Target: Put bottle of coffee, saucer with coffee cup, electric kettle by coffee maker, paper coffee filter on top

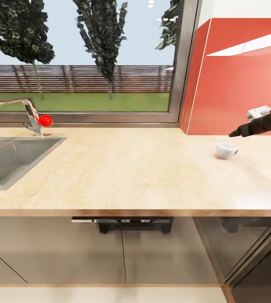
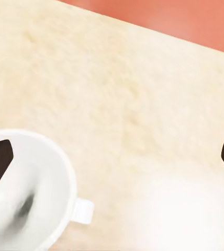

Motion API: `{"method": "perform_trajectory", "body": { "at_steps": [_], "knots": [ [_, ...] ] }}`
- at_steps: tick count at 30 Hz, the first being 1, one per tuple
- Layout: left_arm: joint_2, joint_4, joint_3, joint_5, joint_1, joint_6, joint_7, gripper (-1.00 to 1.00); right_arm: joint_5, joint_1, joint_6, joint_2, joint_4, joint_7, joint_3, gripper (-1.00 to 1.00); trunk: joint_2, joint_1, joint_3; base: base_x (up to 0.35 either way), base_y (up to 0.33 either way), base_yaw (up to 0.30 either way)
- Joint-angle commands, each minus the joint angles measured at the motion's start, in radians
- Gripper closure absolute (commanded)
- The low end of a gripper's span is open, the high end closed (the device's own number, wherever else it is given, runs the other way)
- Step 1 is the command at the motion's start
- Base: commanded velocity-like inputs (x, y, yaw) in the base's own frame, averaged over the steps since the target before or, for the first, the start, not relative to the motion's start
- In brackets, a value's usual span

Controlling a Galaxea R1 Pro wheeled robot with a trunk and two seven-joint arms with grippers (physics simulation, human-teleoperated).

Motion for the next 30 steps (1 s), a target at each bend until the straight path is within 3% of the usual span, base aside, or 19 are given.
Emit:
{"method": "perform_trajectory", "body": {
  "at_steps": [1, 6, 11, 22, 30],
  "knots": [
    [0.0, 0.002, 0.008, -0.007, -0.001, -0.003, -0.004, -1.0, 0.011, -0.001, -0.004, -0.001, -0.001, 0.014, 0.004, -1.0, 0.0, 0.0, -0.001, 0.0, 0.0, 0.0],
    [0.0, 0.002, 0.008, -0.007, -0.001, -0.004, -0.004, -1.0, 0.014, -0.001, -0.062, -0.004, 0.006, 0.058, 0.004, -1.0, 0.0, 0.0, -0.001, 0.0, 0.0, 0.0],
    [0.0, 0.002, 0.008, -0.007, -0.001, -0.004, -0.004, -1.0, 0.045, -0.001, -0.088, -0.007, 0.013, 0.083, 0.004, -1.0, 0.0, 0.0, -0.001, 0.0, 0.0, 0.0],
    [0.0, 0.002, 0.008, -0.007, -0.001, -0.004, -0.005, -1.0, 0.07, -0.001, -0.095, -0.007, 0.017, 0.09, 0.004, -1.0, 0.0, 0.0, -0.001, -0.007, 0.0, 0.0],
    [0.0, 0.002, 0.008, -0.007, -0.001, -0.004, -0.006, -1.0, 0.071, -0.001, -0.095, -0.007, 0.038, 0.09, 0.005, -1.0, 0.0, 0.0, -0.001, -0.155, 0.0, 0.0]
  ]
}}
